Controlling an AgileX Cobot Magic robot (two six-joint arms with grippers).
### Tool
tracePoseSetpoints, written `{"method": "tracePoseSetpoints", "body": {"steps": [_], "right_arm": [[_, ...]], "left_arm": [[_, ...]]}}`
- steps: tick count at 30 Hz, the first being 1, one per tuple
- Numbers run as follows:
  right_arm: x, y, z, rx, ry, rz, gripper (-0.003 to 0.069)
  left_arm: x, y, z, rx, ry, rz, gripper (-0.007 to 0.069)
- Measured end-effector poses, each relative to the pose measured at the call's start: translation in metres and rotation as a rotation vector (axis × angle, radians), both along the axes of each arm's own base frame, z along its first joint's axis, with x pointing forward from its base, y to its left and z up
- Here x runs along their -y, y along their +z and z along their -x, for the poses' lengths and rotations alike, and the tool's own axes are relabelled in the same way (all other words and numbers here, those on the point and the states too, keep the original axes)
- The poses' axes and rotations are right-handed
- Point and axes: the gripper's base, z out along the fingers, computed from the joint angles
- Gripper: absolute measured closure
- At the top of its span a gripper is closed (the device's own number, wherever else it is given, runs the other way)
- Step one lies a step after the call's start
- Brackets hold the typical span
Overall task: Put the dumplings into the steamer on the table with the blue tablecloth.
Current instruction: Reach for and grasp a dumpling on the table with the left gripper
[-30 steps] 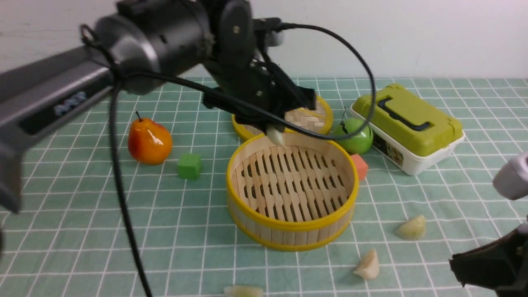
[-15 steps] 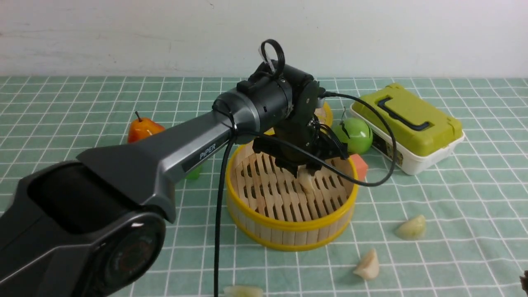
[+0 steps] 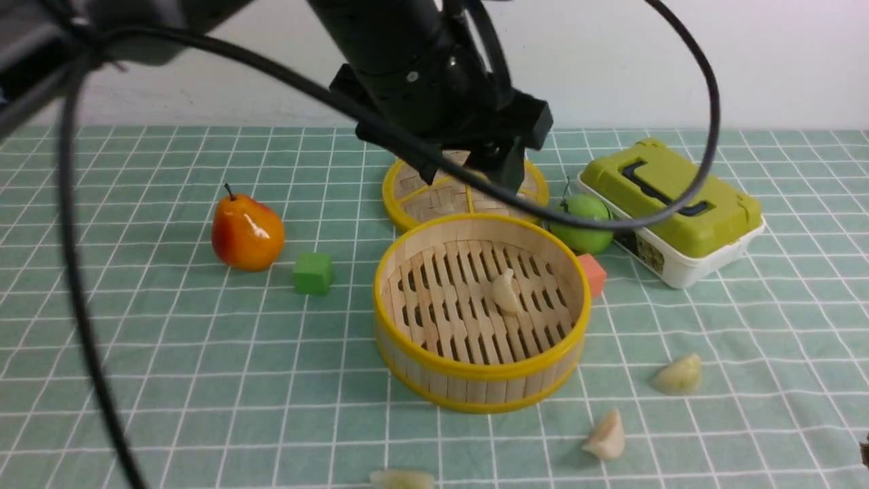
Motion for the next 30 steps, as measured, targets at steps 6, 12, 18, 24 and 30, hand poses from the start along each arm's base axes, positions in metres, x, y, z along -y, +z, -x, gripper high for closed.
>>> {"method": "tracePoseSetpoints", "body": {"steps": [6,12,18,24,30], "right_arm": [[-0.001,0.002,-0.001,0.014,-0.001,-0.025,0.0628],[-0.002,0.004,-0.003,0.039,-0.012,-0.035,0.0625],[-0.002,0.004,-0.003,0.038,-0.011,-0.037,0.0620],[-0.002,0.003,-0.003,0.033,-0.010,-0.035,0.0618],[-0.002,0.003,-0.002,0.031,-0.009,-0.034,0.0618]], "left_arm": [[-0.024,-0.074,0.039,-0.171,-0.205,-0.195,0.0106],[-0.024,-0.149,0.042,-0.125,-0.450,-0.286,0.0136],[-0.013,-0.199,0.034,-0.153,-0.562,-0.292,0.0155],[-0.004,-0.236,0.026,-0.182,-0.630,-0.297,0.0179],[-0.004,-0.237,0.023,-0.171,-0.607,-0.302,0.0289]]}}
